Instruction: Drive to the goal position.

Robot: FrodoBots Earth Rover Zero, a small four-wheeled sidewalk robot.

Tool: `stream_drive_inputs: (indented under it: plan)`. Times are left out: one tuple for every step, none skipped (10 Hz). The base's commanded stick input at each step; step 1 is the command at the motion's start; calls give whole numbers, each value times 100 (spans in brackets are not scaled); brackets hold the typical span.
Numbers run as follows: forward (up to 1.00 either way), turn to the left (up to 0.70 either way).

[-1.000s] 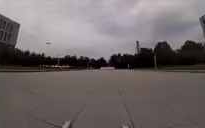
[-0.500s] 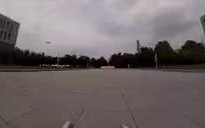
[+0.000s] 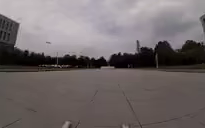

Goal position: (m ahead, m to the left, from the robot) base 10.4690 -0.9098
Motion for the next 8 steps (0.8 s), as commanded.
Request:
stream_drive_inputs:
  plan:
    - [70,0]
    - [70,0]
    - [70,0]
    - [70,0]
    - [70,0]
    - [70,0]
    - [70,0]
    - [70,0]
